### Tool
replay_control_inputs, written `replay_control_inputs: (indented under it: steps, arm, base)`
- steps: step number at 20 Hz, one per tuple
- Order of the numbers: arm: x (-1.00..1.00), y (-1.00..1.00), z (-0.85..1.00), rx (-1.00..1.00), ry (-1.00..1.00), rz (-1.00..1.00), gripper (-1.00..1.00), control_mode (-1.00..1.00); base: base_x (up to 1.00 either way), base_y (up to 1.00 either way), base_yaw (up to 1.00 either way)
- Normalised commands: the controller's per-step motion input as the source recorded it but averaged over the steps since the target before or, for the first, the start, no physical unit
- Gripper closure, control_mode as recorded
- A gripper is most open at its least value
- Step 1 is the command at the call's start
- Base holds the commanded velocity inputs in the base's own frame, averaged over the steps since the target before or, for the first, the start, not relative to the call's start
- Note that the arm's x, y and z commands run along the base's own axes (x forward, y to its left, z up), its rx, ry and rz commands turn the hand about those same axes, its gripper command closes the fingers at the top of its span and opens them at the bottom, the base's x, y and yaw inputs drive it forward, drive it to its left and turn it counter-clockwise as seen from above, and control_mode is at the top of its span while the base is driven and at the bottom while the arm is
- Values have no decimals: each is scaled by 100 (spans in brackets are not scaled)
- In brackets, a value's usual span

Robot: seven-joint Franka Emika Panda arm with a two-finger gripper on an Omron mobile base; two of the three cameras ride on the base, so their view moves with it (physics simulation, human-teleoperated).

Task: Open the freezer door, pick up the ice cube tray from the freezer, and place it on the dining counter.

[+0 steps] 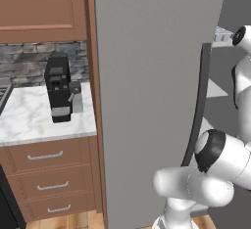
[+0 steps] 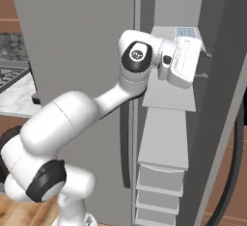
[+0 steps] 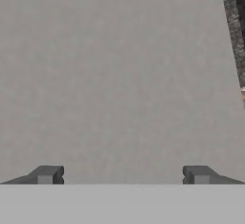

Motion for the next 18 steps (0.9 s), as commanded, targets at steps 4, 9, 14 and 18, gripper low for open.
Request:
replay_control_inputs:
  steps: [4,9,14,18]
  arm:
    - [-36,73,0,0,5,8,-100,-100]
    - [-39,100,0,0,10,17,-100,-100]
    - [-46,89,0,0,8,33,-100,-100]
    - [-61,66,8,2,12,40,-100,-100]
  base:
    - [0,0,0]
    - [0,0,0]
    - [0,0,0]
    - [0,0,0]
